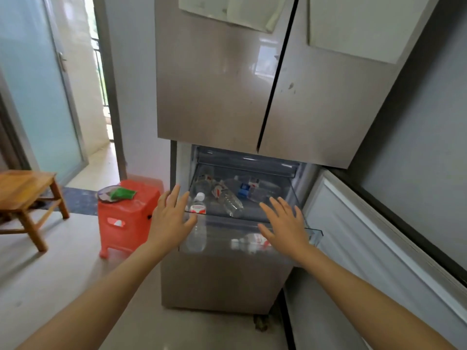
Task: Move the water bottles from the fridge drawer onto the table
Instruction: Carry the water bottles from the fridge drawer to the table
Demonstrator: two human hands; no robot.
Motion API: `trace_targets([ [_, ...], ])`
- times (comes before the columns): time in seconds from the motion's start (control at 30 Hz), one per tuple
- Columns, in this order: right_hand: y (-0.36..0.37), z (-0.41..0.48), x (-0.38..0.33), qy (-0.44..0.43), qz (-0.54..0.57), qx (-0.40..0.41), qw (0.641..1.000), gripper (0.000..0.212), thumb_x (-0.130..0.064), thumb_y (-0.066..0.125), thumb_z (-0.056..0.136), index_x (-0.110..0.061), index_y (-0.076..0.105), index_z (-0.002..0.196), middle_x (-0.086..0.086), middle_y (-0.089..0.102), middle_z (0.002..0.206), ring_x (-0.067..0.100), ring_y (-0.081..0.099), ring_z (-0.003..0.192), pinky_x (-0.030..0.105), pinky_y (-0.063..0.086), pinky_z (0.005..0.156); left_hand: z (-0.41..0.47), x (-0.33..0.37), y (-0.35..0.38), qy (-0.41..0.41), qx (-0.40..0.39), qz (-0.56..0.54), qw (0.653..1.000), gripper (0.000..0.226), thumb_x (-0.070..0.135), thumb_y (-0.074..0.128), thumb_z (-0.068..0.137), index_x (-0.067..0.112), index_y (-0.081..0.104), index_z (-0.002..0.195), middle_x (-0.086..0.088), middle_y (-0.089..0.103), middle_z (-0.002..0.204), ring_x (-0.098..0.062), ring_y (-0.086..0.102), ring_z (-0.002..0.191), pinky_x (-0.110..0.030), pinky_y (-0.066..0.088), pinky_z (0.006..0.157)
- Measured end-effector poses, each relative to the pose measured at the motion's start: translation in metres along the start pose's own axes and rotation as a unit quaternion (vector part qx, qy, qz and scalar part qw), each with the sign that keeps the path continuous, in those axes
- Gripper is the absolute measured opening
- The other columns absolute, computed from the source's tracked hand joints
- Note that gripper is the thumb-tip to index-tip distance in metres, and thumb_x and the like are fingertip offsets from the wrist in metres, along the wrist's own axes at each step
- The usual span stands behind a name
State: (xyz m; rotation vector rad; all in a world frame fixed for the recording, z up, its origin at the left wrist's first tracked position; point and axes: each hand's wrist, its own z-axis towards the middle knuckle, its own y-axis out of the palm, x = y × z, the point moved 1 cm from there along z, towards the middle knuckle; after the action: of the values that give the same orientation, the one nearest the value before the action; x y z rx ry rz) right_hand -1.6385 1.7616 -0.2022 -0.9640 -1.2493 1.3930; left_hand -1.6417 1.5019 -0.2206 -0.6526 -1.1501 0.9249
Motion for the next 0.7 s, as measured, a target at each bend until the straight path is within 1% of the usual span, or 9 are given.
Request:
trace_targets([
  [0.07,0.008,0.014,-0.001,0.004,0.061,0.020,0.998,0.050,-0.039,0.037,0.097,-0.021,0.030,0.143,0.001,0.025,0.152,0.017,0.014,0.143,0.039,0.008,0.115,0.014,-0.001,0.006,0.002,-0.004,-0.020,1.000,0.056,0.036,0.047,0.092,0.019,0.031,0.143,-0.002,0.011,0.157,-0.024,0.006,0.144,-0.042,0.015,0.115],
  [0.13,0.018,0.026,-0.001,0.018,0.139,0.067,0.988,0.039,-0.029,0.045,0.095,-0.015,0.050,0.131,0.002,0.049,0.137,0.018,0.035,0.133,0.033,0.019,0.108,0.025,-0.004,0.015,0.000,-0.006,-0.039,0.999,0.052,0.035,0.049,0.092,0.019,0.036,0.140,-0.003,0.014,0.156,-0.024,0.008,0.143,-0.043,0.017,0.114],
  [0.23,0.029,0.046,0.005,0.053,0.193,0.074,0.977,0.033,-0.027,0.045,0.092,-0.012,0.060,0.118,0.002,0.060,0.122,0.018,0.047,0.121,0.032,0.025,0.101,0.040,-0.007,0.026,-0.010,-0.011,-0.052,0.999,0.049,0.032,0.051,0.092,0.018,0.040,0.137,-0.006,0.015,0.155,-0.025,0.010,0.143,-0.043,0.018,0.114],
  [0.33,0.038,0.072,0.019,0.064,0.202,0.027,0.977,0.030,-0.022,0.047,0.093,-0.013,0.059,0.118,0.002,0.059,0.123,0.018,0.046,0.119,0.031,0.027,0.099,0.058,-0.005,0.034,-0.016,-0.016,-0.062,0.998,0.046,0.029,0.053,0.090,0.016,0.045,0.133,-0.009,0.019,0.154,-0.026,0.015,0.142,-0.042,0.020,0.113],
  [0.4,0.046,0.092,0.030,0.059,0.210,-0.015,0.976,0.029,-0.022,0.049,0.092,-0.012,0.060,0.116,0.003,0.060,0.122,0.020,0.049,0.116,0.031,0.032,0.097,0.074,-0.002,0.039,-0.013,-0.020,-0.064,0.998,0.043,0.027,0.055,0.090,0.015,0.048,0.130,-0.010,0.022,0.153,-0.027,0.019,0.140,-0.042,0.022,0.112],
  [0.47,0.055,0.112,0.041,0.049,0.237,-0.089,0.966,0.026,-0.022,0.052,0.091,-0.012,0.063,0.112,0.006,0.063,0.117,0.022,0.055,0.109,0.031,0.040,0.092,0.089,0.000,0.042,-0.015,-0.028,-0.057,0.998,0.041,0.028,0.055,0.090,0.015,0.051,0.128,-0.010,0.025,0.151,-0.026,0.021,0.139,-0.042,0.023,0.112],
  [0.53,0.064,0.130,0.052,0.020,0.241,-0.186,0.952,0.025,-0.024,0.054,0.090,-0.011,0.063,0.109,0.007,0.064,0.114,0.022,0.058,0.105,0.030,0.044,0.088,0.105,0.005,0.047,-0.025,-0.039,-0.050,0.998,0.039,0.030,0.053,0.090,0.016,0.052,0.126,-0.009,0.028,0.150,-0.025,0.022,0.139,-0.042,0.024,0.112],
  [0.6,0.073,0.145,0.058,-0.016,0.220,-0.251,0.943,0.027,-0.025,0.056,0.090,-0.008,0.063,0.111,0.008,0.064,0.115,0.022,0.058,0.105,0.031,0.045,0.090,0.118,0.007,0.051,-0.040,-0.063,-0.034,0.997,0.039,0.031,0.052,0.091,0.015,0.053,0.126,-0.009,0.030,0.148,-0.025,0.024,0.138,-0.041,0.025,0.111],
  [0.7,0.086,0.164,0.066,-0.060,0.208,-0.296,0.930,0.030,-0.026,0.059,0.088,-0.008,0.063,0.113,0.008,0.063,0.117,0.021,0.059,0.105,0.032,0.046,0.092,0.140,0.010,0.062,-0.067,-0.117,-0.012,0.991,0.039,0.031,0.051,0.091,0.012,0.054,0.125,-0.012,0.040,0.141,-0.027,0.037,0.129,-0.036,0.032,0.105],
])
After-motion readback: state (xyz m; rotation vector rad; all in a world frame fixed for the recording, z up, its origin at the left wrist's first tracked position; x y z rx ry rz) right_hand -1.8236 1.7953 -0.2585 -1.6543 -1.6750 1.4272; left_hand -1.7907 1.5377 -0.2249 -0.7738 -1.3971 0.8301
